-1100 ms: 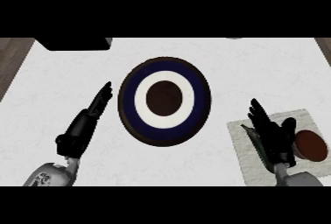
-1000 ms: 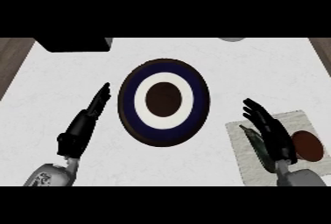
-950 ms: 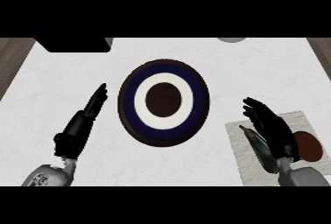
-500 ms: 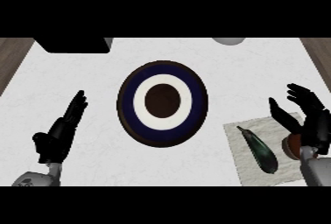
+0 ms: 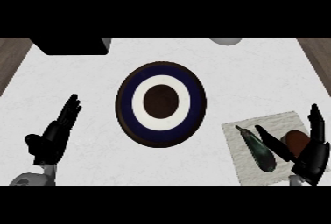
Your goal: Pick the cupcake from the placemat and place it in the plate
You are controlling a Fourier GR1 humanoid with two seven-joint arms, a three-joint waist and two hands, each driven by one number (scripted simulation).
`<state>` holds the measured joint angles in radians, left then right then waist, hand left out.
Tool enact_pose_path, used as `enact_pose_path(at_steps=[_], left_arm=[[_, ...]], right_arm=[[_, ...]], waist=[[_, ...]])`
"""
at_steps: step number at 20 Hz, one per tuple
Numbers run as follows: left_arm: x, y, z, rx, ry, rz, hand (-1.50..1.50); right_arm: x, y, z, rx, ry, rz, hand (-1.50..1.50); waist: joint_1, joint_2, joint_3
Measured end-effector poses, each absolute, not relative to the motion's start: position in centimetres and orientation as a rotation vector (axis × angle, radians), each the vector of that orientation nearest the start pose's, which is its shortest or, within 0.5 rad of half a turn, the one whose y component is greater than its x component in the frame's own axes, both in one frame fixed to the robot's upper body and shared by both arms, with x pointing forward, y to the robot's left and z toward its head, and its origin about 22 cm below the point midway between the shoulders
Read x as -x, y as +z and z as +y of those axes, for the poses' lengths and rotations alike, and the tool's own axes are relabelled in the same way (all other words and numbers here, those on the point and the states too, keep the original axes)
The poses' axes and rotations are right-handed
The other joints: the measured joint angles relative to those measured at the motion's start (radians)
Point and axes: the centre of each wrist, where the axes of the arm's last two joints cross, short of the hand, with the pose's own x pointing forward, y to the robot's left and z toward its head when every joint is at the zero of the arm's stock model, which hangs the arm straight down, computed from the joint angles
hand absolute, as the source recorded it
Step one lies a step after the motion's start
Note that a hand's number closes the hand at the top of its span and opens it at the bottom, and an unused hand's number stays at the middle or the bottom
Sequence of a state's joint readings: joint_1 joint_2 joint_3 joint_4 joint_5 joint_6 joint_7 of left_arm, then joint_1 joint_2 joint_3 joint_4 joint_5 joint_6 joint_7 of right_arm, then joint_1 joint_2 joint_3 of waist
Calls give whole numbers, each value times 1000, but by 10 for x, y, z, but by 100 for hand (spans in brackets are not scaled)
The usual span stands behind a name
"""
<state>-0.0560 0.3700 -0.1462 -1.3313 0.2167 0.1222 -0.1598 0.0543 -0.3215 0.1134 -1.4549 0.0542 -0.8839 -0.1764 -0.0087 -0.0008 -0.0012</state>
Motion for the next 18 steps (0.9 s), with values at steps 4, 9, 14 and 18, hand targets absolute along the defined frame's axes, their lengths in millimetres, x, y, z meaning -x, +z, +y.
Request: enact_pose_path(at_steps=[4,9,14,18], left_arm=[[-249,-25,298,-164,-139,-1519,0],[-252,-22,305,-169,-137,-1519,0],[-256,-16,305,-164,-146,-1522,0],[-250,-22,301,-155,-145,-1519,0]], right_arm=[[-205,-11,-301,1082,-144,-1522,-150],[-185,3,-323,1107,9,-1316,-150],[-181,25,-331,1069,160,-1093,-150],[-182,45,-323,1033,196,-980,-150]], waist=[[1,-1,-1],[2,1,-4],[7,1,-3],[7,0,-1]])
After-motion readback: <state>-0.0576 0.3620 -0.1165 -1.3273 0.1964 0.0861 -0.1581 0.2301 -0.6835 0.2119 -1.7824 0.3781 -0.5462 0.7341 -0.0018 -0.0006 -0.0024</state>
